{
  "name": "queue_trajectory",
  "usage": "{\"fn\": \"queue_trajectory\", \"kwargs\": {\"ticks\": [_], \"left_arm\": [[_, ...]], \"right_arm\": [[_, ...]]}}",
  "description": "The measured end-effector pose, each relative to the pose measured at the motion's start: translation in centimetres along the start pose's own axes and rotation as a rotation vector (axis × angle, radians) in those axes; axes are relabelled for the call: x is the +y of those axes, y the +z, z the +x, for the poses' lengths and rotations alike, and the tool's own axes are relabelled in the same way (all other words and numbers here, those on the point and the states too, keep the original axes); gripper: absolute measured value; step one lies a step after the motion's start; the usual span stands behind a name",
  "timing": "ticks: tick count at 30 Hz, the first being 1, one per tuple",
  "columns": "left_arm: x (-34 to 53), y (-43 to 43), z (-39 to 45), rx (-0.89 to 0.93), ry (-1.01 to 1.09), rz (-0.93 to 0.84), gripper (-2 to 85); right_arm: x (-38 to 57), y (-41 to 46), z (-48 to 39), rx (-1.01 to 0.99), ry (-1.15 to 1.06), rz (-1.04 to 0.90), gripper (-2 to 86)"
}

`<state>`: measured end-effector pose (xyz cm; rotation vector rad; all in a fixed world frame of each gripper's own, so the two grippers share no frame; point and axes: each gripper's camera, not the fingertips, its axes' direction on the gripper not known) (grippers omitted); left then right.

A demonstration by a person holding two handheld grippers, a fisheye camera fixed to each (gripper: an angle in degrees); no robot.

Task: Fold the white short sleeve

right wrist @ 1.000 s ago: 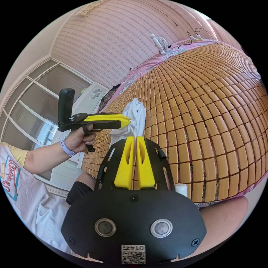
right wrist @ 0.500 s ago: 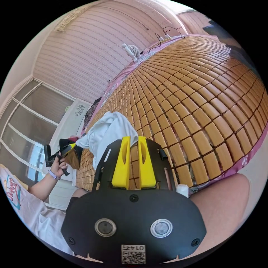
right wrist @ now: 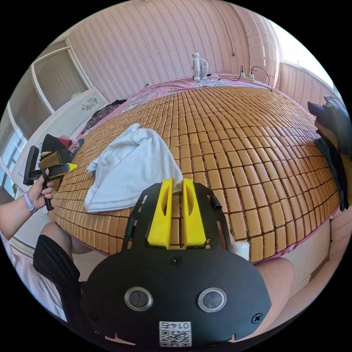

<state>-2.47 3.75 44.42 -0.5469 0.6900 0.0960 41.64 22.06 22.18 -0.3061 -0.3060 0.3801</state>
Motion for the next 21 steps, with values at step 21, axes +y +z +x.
{"fn": "queue_trajectory", "kwargs": {"ticks": [21], "left_arm": [[10.0,-20.2,6.1,-0.062,0.087,0.217,-1.0]], "right_arm": [[5.6,-15.4,-2.0,-0.073,0.067,0.176,0.5]]}}
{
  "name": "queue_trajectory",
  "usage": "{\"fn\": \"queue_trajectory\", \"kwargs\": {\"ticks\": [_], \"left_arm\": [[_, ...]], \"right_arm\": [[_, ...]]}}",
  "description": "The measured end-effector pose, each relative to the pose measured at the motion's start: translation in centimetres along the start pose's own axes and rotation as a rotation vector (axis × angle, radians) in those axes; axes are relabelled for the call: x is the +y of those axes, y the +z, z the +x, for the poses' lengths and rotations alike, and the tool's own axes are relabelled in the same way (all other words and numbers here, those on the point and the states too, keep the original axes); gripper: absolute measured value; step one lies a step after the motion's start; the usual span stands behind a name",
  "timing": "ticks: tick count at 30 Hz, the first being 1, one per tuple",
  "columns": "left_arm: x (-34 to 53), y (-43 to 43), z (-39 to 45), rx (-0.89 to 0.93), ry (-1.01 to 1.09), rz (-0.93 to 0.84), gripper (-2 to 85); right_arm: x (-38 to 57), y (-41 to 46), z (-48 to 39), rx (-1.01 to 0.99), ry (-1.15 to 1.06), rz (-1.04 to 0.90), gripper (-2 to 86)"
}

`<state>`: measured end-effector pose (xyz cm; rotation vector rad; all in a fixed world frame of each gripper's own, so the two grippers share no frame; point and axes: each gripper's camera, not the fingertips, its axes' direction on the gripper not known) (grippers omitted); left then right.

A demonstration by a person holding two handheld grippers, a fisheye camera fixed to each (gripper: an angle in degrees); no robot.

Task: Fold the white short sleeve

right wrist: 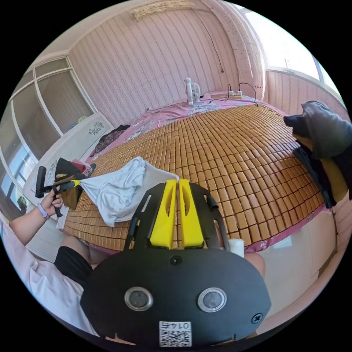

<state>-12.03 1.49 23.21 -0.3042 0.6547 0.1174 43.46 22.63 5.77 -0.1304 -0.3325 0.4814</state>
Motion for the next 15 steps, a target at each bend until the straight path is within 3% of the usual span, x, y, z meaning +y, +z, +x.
{"fn": "queue_trajectory", "kwargs": {"ticks": [7,15], "left_arm": [[-0.8,-18.9,3.3,-0.063,0.131,0.306,-1.0],[2.3,-42.2,12.6,-0.036,0.333,0.796,-1.0]], "right_arm": [[-7.6,-13.9,-5.8,-0.073,-0.230,0.313,0.5],[-11.7,-31.3,-13.9,-0.120,-0.438,0.703,0.4]]}}
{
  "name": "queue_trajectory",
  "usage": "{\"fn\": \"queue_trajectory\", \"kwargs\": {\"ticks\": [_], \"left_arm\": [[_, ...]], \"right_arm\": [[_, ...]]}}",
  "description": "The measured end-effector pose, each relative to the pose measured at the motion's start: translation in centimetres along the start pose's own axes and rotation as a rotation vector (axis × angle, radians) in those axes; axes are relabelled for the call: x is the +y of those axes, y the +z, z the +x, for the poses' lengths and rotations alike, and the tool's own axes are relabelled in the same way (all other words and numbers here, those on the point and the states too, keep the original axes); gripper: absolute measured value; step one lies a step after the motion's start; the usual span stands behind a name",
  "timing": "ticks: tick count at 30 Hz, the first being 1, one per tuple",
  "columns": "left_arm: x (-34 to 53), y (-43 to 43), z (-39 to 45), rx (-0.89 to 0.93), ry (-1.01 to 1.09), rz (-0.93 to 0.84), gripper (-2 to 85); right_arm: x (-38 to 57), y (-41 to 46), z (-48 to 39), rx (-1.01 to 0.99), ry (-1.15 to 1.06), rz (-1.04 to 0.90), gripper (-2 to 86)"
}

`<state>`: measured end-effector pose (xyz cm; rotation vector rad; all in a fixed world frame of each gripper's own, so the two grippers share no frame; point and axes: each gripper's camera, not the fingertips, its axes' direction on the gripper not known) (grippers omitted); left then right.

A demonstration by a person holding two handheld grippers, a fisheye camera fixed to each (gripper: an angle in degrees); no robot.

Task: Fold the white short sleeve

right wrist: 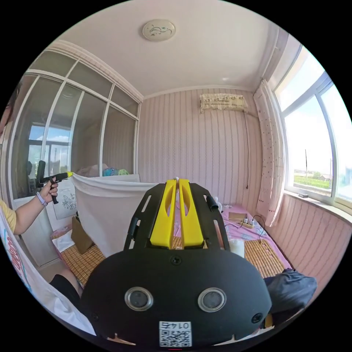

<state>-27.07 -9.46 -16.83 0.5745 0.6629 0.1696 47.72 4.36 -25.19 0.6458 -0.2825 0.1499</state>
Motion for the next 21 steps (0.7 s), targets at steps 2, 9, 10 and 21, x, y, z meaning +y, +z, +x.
{"fn": "queue_trajectory", "kwargs": {"ticks": [2,9,10,21], "left_arm": [[-2.0,-3.6,1.4,0.002,0.046,0.041,-1.0],[-6.1,-17.4,5.7,0.015,0.135,0.254,-1.0],[-6.5,-18.2,5.9,0.017,0.135,0.274,-1.0],[-7.2,-9.0,-3.4,-0.024,-0.132,0.040,-1.0]], "right_arm": [[-3.2,-3.8,-1.4,-0.002,-0.051,0.079,0.3],[-8.5,-13.9,-3.9,-0.102,-0.179,0.239,0.3],[-9.7,-15.4,-4.3,-0.127,-0.193,0.270,0.3],[-12.2,-1.0,-2.5,-0.173,-0.120,-0.092,0.3]]}}
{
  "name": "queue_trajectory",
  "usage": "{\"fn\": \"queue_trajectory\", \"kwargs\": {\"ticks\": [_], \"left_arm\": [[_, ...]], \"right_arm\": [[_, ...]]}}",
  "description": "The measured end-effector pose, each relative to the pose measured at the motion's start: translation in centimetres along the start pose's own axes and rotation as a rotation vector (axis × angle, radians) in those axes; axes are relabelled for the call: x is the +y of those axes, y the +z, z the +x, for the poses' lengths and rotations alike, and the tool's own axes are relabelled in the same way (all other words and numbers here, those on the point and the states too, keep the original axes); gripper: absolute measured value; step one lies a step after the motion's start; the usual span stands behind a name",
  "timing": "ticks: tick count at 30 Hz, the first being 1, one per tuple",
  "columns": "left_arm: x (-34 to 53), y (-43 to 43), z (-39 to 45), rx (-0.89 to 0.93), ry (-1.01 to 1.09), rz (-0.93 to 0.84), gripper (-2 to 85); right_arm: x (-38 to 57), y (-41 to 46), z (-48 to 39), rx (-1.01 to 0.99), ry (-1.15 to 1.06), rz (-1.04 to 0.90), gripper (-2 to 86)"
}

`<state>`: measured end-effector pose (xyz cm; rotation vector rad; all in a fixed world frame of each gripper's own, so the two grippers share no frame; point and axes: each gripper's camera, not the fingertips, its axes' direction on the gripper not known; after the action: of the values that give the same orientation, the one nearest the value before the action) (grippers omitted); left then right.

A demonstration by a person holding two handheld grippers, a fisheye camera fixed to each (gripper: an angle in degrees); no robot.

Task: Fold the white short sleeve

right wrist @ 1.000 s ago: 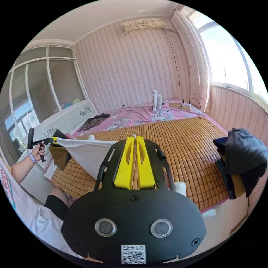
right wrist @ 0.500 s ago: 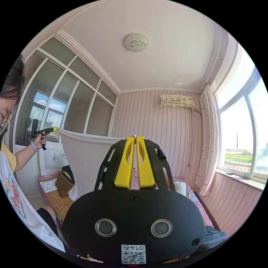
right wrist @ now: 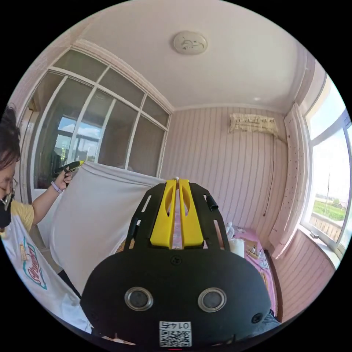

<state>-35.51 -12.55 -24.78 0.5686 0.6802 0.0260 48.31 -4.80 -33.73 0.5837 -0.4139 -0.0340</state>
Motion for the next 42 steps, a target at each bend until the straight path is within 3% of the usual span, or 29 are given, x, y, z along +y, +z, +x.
{"fn": "queue_trajectory", "kwargs": {"ticks": [3,5,7,10,15,19,21,26,32,39,42], "left_arm": [[4.6,8.6,-6.1,-0.015,-0.178,-0.242,-1.0],[8.2,12.6,-9.2,-0.007,-0.319,-0.304,-1.0],[10.5,15.7,-11.0,-0.021,-0.381,-0.348,-1.0],[9.1,18.6,-11.4,-0.050,-0.307,-0.337,-1.0],[2.9,17.5,-10.0,-0.025,-0.180,-0.022,-1.0],[4.7,17.8,-9.8,-0.002,-0.114,-0.057,-1.0],[8.9,18.8,-10.7,0.041,-0.149,-0.164,-1.0],[21.0,21.1,-12.0,0.001,-0.183,-0.440,-1.0],[36.5,24.9,-14.9,0.004,-0.437,-0.691,-1.0],[48.1,26.9,-18.3,-0.032,-0.697,-0.882,-1.0],[49.7,27.7,-19.2,-0.034,-0.684,-0.965,-1.0]], "right_arm": [[5.1,9.5,1.7,0.089,0.057,-0.217,0.3],[9.4,16.2,3.5,0.071,0.168,-0.410,0.3],[10.9,18.9,5.0,0.081,0.241,-0.451,0.3],[7.8,19.5,7.9,0.109,0.307,-0.314,0.3],[0.4,16.0,10.8,0.068,0.300,0.024,0.4],[1.9,14.5,10.7,0.052,0.213,0.081,0.4],[4.8,14.4,10.6,0.043,0.188,0.048,0.5],[17.7,15.2,11.0,-0.007,0.291,-0.191,0.5],[32.5,18.8,12.4,0.000,0.593,-0.537,0.5],[41.1,22.6,12.6,-0.001,0.756,-0.821,0.6],[42.8,22.6,12.8,-0.001,0.812,-0.876,0.7]]}}
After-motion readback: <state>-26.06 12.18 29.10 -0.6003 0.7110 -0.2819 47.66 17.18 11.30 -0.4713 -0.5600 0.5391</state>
